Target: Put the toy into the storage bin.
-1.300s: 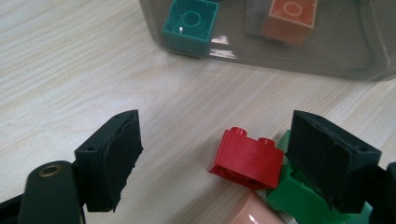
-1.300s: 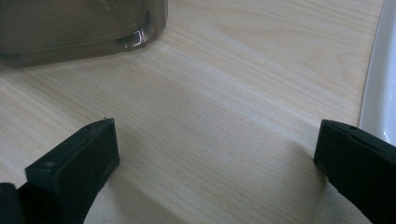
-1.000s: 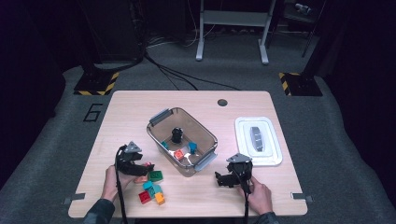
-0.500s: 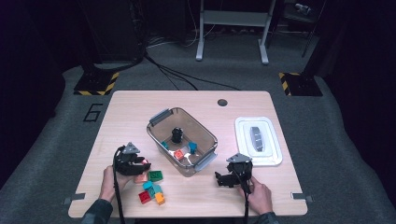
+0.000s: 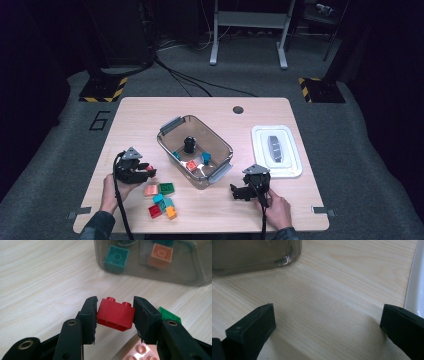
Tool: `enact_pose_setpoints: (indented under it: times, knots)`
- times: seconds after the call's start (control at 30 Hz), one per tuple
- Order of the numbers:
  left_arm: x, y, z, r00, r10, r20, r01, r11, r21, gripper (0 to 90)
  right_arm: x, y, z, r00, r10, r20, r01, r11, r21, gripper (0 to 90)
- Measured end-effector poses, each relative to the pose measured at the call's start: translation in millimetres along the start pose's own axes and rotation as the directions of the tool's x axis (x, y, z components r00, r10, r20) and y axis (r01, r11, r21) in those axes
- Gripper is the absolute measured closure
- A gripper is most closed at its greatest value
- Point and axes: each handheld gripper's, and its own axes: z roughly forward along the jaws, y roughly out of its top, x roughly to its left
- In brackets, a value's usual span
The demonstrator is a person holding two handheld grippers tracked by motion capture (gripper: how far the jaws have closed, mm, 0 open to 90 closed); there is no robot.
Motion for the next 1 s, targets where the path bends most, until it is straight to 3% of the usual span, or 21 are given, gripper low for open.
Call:
enact_pose_setpoints:
  times: [0.6, 0.87, 1.0]
  knots:
    - [-2.8, 56.4, -53.0, 0.9973, 0.056, -0.048, -0.059, 0.9955, -0.074, 55.6, -0.8, -0.2, 0.0, 0.9999, -0.011, 0.001, 0.011, 1.000, 0.000, 0.0]
    - [-5.7, 79.5, -62.8, 0.9978, 0.052, -0.042, -0.057, 0.9913, -0.119, 55.6, 0.2, 0.0, 0.1, 1.0000, 0.003, 0.000, -0.003, 1.000, 0.000, 0.0]
    - [-11.4, 92.8, -63.3, 0.9968, 0.069, -0.040, -0.074, 0.9891, -0.128, 55.6, 0.3, 0.0, 0.1, 1.0000, 0.003, 0.000, -0.003, 1.000, 0.000, 0.0]
